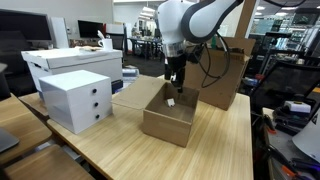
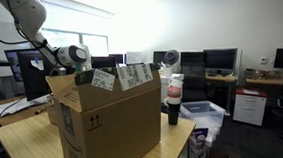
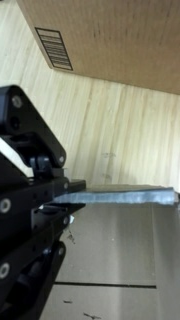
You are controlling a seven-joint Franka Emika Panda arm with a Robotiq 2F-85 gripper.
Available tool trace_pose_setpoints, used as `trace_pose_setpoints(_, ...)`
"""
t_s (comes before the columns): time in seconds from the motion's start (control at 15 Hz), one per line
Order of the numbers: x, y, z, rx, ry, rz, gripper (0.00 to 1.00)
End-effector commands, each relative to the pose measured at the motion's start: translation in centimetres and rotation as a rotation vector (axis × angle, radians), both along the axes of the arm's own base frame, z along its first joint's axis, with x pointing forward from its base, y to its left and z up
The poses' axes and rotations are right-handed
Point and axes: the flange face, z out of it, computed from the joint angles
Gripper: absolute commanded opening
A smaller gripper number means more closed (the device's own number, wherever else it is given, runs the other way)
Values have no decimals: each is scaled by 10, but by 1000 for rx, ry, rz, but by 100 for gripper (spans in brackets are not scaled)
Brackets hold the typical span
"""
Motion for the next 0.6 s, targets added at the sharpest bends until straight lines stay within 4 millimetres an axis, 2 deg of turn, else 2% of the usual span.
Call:
trace_pose_setpoints(0.0,-8,10,17,-31,-69,22,7)
trace_pose_setpoints(0.53,-7,14,40,-62,-132,64,6)
